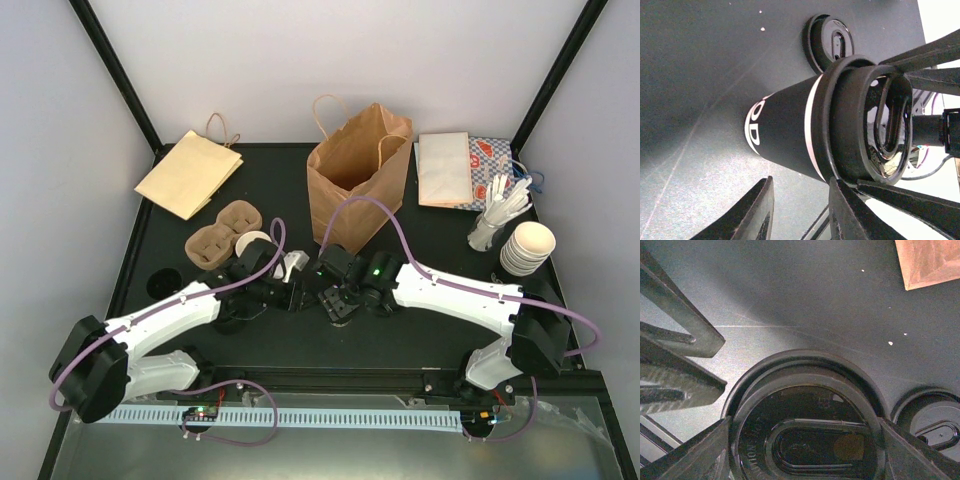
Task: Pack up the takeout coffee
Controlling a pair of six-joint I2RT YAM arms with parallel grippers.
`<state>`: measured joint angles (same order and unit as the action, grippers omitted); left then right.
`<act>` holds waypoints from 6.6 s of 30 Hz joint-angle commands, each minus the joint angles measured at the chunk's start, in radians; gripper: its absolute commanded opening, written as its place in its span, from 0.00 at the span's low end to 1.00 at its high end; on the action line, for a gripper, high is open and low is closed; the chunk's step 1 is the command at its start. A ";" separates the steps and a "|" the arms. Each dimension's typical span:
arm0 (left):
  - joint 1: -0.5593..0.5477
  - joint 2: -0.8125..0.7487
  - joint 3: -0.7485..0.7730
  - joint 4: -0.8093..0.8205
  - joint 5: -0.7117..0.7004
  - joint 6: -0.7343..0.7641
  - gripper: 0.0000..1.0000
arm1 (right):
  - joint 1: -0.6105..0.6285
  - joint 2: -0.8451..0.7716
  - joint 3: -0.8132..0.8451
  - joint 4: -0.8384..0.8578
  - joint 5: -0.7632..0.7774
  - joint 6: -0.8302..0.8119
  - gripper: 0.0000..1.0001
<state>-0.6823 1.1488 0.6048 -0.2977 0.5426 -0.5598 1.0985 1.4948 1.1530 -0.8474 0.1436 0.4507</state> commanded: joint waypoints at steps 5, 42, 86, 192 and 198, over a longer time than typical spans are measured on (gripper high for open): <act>0.006 0.020 0.031 0.048 -0.023 -0.012 0.32 | 0.006 0.004 -0.028 -0.051 -0.007 0.000 0.75; 0.003 0.140 0.026 0.087 -0.033 0.018 0.31 | 0.006 0.039 -0.037 -0.047 -0.021 -0.013 0.75; 0.106 -0.203 0.498 -0.393 -0.573 0.187 0.99 | -0.061 -0.178 0.075 -0.145 0.173 -0.081 0.71; 0.009 0.174 0.936 -0.384 -0.582 0.939 0.02 | -0.146 -0.596 0.344 -0.042 0.162 -0.375 0.66; -0.012 0.171 0.902 -0.362 -0.577 0.923 0.01 | -0.146 -0.572 0.280 0.021 0.099 -0.379 0.67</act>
<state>-0.6773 1.3464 1.5169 -0.7223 -0.0254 0.3649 0.9569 0.9096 1.4731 -0.9051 0.2955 0.0887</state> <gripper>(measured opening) 0.018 0.691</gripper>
